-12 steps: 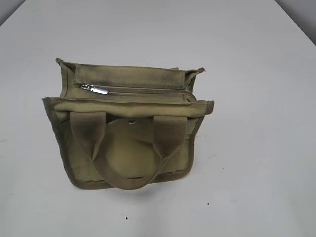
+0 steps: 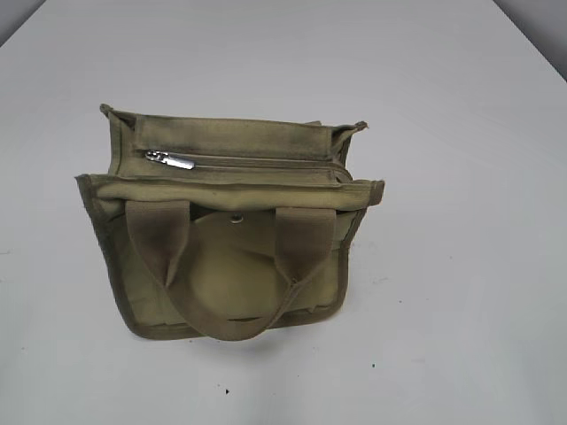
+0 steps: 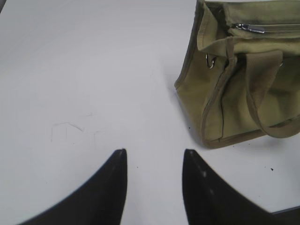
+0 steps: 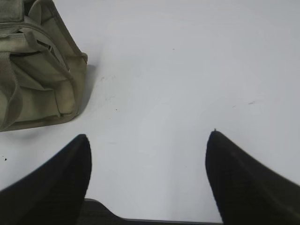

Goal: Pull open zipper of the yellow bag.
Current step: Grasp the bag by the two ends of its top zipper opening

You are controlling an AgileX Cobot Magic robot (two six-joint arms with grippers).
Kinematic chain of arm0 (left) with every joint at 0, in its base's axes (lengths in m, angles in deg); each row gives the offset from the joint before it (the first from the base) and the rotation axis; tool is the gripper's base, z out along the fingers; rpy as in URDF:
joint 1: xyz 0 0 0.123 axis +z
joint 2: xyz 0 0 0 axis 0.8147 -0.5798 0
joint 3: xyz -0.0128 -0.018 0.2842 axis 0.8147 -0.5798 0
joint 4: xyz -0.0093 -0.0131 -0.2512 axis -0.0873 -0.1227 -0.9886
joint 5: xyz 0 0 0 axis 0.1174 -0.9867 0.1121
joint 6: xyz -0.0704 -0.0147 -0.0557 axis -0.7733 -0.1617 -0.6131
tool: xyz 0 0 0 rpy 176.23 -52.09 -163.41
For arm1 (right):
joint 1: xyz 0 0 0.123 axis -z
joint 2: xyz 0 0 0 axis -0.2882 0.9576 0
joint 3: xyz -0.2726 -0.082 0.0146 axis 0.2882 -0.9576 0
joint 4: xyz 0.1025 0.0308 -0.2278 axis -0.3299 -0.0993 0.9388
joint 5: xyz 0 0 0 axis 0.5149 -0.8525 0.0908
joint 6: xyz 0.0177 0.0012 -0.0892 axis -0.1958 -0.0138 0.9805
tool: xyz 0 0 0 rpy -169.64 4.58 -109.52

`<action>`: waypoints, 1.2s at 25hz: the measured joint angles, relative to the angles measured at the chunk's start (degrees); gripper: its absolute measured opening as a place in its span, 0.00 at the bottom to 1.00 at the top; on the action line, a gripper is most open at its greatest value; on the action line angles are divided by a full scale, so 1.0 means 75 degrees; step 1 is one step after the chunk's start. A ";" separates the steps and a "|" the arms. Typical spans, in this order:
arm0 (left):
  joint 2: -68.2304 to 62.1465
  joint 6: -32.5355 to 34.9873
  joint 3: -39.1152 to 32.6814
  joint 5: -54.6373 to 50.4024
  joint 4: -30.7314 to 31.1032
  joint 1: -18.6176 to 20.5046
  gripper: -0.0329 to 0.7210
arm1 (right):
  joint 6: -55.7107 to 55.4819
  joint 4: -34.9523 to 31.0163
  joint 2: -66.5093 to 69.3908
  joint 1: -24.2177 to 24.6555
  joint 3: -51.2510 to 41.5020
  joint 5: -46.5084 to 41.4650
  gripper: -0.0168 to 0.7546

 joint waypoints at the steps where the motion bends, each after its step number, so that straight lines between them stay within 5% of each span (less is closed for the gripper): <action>1: 0.0000 0.0000 0.0000 0.0000 0.0000 0.0000 0.45 | 0.0000 0.0000 0.0000 0.0000 0.0000 0.0000 0.78; 21: -0.0023 0.0000 0.0017 0.0055 -0.0058 0.0000 0.45 | 0.0000 -0.0126 0.0000 0.0000 0.0000 0.0114 0.78; 30: -0.1794 0.0000 0.0273 0.2214 -0.1828 0.0000 0.45 | 0.0845 -0.1003 0.1499 -0.0023 0.0275 0.1142 0.78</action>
